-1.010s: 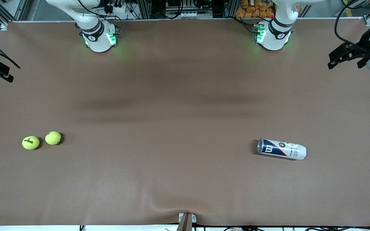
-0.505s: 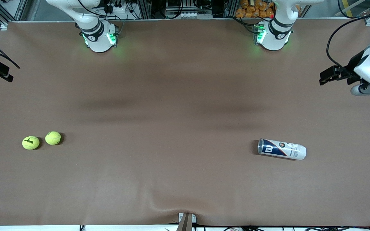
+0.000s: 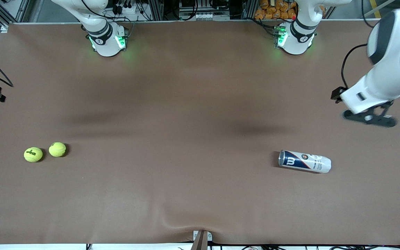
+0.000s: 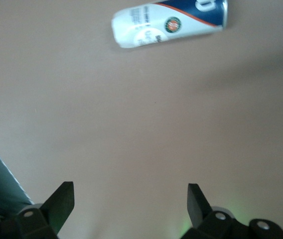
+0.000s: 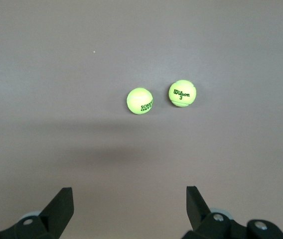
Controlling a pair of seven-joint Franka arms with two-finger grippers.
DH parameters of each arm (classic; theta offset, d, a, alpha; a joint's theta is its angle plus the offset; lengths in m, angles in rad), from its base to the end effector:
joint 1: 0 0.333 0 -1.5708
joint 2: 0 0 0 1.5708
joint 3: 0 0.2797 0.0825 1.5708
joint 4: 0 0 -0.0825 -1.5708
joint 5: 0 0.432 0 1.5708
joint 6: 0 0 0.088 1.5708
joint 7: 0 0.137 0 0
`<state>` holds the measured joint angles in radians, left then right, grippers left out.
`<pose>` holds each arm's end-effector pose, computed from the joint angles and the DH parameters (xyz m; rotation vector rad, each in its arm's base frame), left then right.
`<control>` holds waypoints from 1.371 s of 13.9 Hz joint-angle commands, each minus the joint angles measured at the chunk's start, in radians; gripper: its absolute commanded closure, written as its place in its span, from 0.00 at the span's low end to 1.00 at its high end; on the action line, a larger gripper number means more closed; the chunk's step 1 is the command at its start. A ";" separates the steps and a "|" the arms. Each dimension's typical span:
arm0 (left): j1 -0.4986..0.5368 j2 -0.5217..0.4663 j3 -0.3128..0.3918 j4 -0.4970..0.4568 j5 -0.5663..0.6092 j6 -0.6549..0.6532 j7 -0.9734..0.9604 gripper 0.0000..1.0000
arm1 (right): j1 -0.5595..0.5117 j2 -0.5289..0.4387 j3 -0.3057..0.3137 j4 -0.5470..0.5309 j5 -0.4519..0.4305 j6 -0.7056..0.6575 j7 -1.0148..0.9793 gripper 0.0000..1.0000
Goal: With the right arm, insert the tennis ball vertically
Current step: 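Reach the left gripper to the can while the right gripper reaches the balls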
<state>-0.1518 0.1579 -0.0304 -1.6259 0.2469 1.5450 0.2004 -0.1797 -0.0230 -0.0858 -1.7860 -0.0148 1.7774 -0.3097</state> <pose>0.6152 -0.0780 0.4356 -2.8225 0.5812 0.3487 0.5841 -0.1609 0.4772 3.1246 0.0737 0.0159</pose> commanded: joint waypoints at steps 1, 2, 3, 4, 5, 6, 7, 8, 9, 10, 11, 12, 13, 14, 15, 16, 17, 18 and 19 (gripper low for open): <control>0.003 0.107 0.003 0.064 0.043 0.038 0.205 0.00 | -0.009 0.040 0.011 -0.035 0.009 0.049 0.000 0.00; 0.003 0.136 0.000 0.064 0.067 0.067 0.284 0.00 | -0.009 0.066 0.011 -0.036 0.010 0.074 0.000 0.00; 0.003 0.172 -0.002 0.066 0.089 0.093 0.368 0.00 | -0.004 0.089 0.011 -0.036 0.010 0.088 0.000 0.00; 0.003 0.214 -0.002 0.073 0.103 0.130 0.451 0.00 | -0.006 0.115 0.011 -0.036 0.010 0.102 0.000 0.00; 0.005 0.265 -0.003 0.107 0.104 0.170 0.521 0.00 | -0.006 0.142 0.011 -0.036 0.012 0.126 0.000 0.00; 0.005 0.322 -0.002 0.138 0.104 0.193 0.584 0.00 | -0.017 0.168 0.011 -0.052 0.016 0.161 -0.008 0.00; 0.005 0.368 -0.002 0.156 0.104 0.220 0.615 0.00 | -0.023 0.179 0.011 -0.084 0.018 0.216 -0.009 0.00; 0.003 0.400 -0.002 0.162 0.107 0.257 0.619 0.00 | -0.020 0.179 0.012 -0.139 0.018 0.290 -0.009 0.00; -0.005 0.425 -0.002 0.164 0.124 0.286 0.619 0.00 | -0.021 0.181 0.012 -0.185 0.018 0.362 -0.009 0.00; -0.021 0.448 -0.002 0.166 0.133 0.305 0.617 0.00 | -0.017 0.187 0.012 -0.222 0.018 0.419 -0.009 0.00; -0.028 0.465 0.000 0.166 0.138 0.320 0.617 0.00 | -0.017 0.201 0.012 -0.248 0.018 0.472 -0.009 0.00; -0.038 0.479 -0.002 0.166 0.161 0.329 0.617 0.00 | -0.018 0.218 0.014 -0.268 0.018 0.529 -0.009 0.00; -0.060 0.491 -0.002 0.166 0.198 0.334 0.608 0.00 | -0.015 0.236 0.014 -0.285 0.018 0.578 -0.009 0.00; -0.087 0.502 0.000 0.166 0.231 0.336 0.600 0.00 | -0.017 0.254 0.014 -0.297 0.019 0.620 -0.009 0.00; -0.104 0.514 0.003 0.170 0.251 0.336 0.597 0.00 | -0.017 0.265 0.014 -0.306 0.019 0.654 -0.009 0.00; -0.106 0.531 0.003 0.184 0.261 0.336 0.588 0.00 | -0.017 0.278 0.015 -0.317 0.019 0.686 -0.008 0.00; -0.113 0.543 0.003 0.190 0.284 0.336 0.585 0.00 | -0.014 0.296 0.017 -0.325 0.027 0.729 -0.008 0.00; -0.133 0.557 0.003 0.190 0.323 0.336 0.579 0.00 | -0.012 0.319 0.017 -0.335 0.036 0.781 -0.008 0.00; -0.153 0.569 0.003 0.190 0.362 0.336 0.558 0.00 | -0.003 0.340 0.018 -0.345 0.041 0.839 -0.006 0.00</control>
<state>-0.2728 0.6850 -0.0352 -1.4738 0.5402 1.8892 0.7830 -0.1858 0.2874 -0.0772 -2.1056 0.0012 2.5242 -0.3095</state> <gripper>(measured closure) 0.000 0.000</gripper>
